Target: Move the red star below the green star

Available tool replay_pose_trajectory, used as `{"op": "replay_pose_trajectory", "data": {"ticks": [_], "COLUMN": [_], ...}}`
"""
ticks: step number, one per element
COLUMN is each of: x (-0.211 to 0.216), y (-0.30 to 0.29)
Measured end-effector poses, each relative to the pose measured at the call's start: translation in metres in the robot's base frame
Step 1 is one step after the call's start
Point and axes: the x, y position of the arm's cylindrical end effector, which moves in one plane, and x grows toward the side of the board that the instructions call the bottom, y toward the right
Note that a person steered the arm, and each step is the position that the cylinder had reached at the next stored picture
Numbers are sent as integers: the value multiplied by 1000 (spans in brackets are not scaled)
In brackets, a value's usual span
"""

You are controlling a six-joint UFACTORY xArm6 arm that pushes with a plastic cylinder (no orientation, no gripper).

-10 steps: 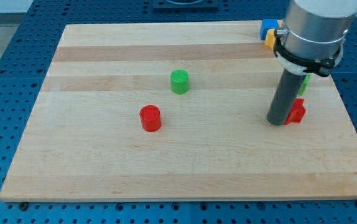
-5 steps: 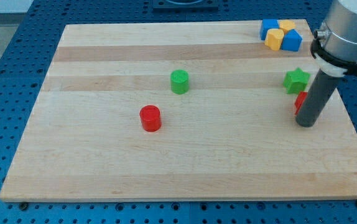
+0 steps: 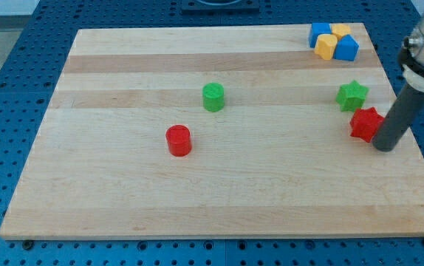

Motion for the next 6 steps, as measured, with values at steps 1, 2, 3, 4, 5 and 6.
{"op": "replay_pose_trajectory", "data": {"ticks": [1,2,3,4,5,6], "x": [-14,-21,-21,-3,23,44], "y": [-13,-18,-20,-54,-104,-169]}}
